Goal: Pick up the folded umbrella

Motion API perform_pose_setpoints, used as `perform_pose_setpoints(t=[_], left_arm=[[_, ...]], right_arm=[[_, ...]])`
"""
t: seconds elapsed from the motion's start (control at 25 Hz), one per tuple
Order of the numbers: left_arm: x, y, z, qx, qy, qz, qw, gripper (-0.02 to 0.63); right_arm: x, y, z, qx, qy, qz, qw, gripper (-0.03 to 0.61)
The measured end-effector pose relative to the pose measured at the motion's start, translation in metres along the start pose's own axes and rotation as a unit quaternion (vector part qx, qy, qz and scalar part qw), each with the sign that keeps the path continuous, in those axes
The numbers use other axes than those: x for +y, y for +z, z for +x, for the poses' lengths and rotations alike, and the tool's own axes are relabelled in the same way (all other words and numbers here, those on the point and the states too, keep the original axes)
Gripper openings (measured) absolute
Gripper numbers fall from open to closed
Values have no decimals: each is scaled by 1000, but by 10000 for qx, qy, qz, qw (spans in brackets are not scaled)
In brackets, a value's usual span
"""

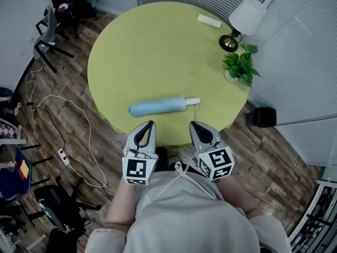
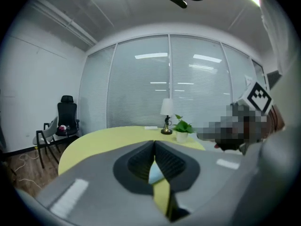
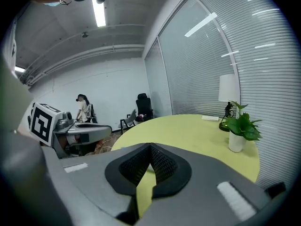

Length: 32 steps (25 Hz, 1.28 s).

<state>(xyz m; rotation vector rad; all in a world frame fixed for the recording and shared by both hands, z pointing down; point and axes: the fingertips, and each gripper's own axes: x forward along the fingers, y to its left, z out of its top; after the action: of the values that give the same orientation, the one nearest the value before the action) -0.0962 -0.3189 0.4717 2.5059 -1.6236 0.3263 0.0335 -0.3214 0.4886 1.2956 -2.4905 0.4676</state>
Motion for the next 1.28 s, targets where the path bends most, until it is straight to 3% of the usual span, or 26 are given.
perform_pose_setpoints(t=[0.2,0.4,0.56,0.64,0.76,0.88,1.12,1.28], left_arm=[[19,-26,42,619,-667,451,9948,6],[37,-59,83,1517,-1359,817,9756,6],[30,-91,108,2216,-2169,1442,9397,158],[27,-101,120,2263,-2430,1827,9254,223],[20,-115,134,2429,-2844,2034,9049,318],[13,-130,147,2749,-3147,2217,8810,367],[6,-168,161,3316,-3460,2917,8278,385],[1,-186,169,3664,-3562,3034,8042,390]], right_arm=[[-14,9,37,-35,-319,119,9994,0],[-23,1,63,27,-660,365,9971,-1],[-26,-8,77,116,-896,526,9945,-2],[-27,-12,82,147,-983,580,9934,-2],[-32,-18,88,201,-1112,646,9915,0],[-36,-21,91,210,-1254,726,9892,-1],[-36,-30,86,307,-1552,897,9833,-2],[-42,-44,80,469,-1747,974,9787,-2]])
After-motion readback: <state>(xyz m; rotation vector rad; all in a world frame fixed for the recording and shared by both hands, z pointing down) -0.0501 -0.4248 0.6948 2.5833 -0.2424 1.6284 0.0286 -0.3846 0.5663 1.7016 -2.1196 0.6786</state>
